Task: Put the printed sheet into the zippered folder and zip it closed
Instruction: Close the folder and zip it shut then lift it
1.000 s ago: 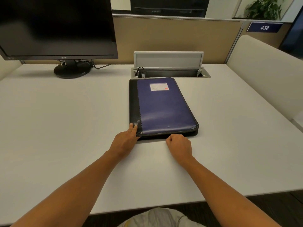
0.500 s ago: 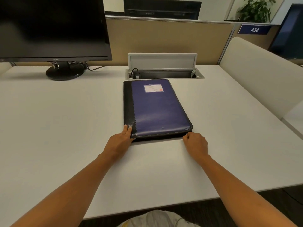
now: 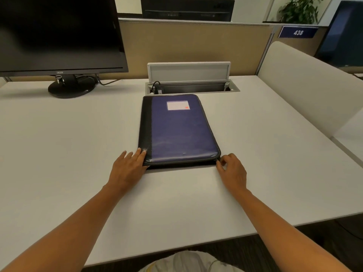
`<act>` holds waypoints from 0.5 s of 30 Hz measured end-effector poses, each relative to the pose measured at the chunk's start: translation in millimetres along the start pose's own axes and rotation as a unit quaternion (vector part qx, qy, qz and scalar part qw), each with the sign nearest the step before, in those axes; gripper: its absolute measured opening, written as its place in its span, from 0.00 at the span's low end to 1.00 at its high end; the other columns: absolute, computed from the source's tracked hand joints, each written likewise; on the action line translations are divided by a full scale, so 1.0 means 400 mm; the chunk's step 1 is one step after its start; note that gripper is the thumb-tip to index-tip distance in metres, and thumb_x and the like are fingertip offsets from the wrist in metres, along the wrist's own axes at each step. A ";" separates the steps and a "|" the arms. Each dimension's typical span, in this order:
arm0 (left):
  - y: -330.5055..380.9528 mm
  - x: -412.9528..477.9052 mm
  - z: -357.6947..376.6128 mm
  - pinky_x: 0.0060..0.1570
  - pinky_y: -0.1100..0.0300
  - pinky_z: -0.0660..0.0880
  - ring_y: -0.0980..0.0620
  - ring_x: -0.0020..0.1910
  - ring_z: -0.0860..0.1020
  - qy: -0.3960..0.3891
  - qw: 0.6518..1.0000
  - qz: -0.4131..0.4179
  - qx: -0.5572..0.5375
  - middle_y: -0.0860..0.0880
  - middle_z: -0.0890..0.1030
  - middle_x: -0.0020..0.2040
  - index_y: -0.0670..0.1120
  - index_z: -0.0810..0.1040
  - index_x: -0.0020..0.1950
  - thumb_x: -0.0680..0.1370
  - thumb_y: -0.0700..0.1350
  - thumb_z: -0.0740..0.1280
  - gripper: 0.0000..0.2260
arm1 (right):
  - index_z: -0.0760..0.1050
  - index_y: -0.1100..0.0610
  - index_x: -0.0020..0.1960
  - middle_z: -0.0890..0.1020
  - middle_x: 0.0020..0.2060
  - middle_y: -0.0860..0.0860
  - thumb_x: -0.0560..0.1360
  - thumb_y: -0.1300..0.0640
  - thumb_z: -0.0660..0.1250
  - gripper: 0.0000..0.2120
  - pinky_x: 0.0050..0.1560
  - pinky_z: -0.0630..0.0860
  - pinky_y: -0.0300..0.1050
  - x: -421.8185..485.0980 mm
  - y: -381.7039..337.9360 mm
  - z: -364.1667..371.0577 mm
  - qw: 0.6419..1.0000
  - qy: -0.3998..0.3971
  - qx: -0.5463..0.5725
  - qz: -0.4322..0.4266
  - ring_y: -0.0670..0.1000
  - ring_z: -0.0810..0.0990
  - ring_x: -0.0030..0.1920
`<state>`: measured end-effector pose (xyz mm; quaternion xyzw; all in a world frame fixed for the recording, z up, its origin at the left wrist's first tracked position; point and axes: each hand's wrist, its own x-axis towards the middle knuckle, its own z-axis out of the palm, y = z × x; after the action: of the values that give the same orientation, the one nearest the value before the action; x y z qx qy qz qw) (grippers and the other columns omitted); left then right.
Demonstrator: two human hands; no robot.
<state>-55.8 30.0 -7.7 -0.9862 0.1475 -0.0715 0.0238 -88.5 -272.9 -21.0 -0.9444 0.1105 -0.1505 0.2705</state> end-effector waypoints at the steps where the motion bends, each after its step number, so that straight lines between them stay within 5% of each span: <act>1: 0.005 -0.002 -0.004 0.68 0.44 0.61 0.40 0.63 0.73 -0.001 1.000 0.000 0.020 0.41 0.72 0.68 0.41 0.67 0.69 0.77 0.52 0.61 0.24 | 0.72 0.60 0.40 0.75 0.39 0.52 0.75 0.56 0.63 0.08 0.29 0.59 0.32 0.000 -0.001 0.004 1.000 -0.005 -0.004 -0.009 0.49 0.72 0.37; 6: 0.047 -0.010 -0.024 0.72 0.44 0.41 0.43 0.73 0.60 -0.003 0.999 -0.034 0.042 0.43 0.67 0.71 0.43 0.65 0.70 0.78 0.55 0.56 0.25 | 0.68 0.57 0.39 0.74 0.39 0.52 0.76 0.55 0.62 0.08 0.28 0.60 0.34 -0.007 -0.017 0.022 1.000 -0.010 0.022 0.006 0.49 0.71 0.34; 15: 0.178 0.046 -0.045 0.73 0.54 0.47 0.49 0.75 0.53 -0.038 0.992 0.092 -0.075 0.45 0.56 0.76 0.45 0.57 0.73 0.79 0.54 0.56 0.25 | 0.75 0.60 0.43 0.79 0.41 0.55 0.74 0.60 0.65 0.04 0.31 0.62 0.32 -0.026 -0.059 0.033 0.997 -0.022 0.077 -0.006 0.47 0.71 0.34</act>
<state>-61.4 -44.0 7.7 -0.9695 0.2412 -0.0199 -0.0381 -90.7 -244.3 -21.2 -0.9245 0.0871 -0.1393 0.3440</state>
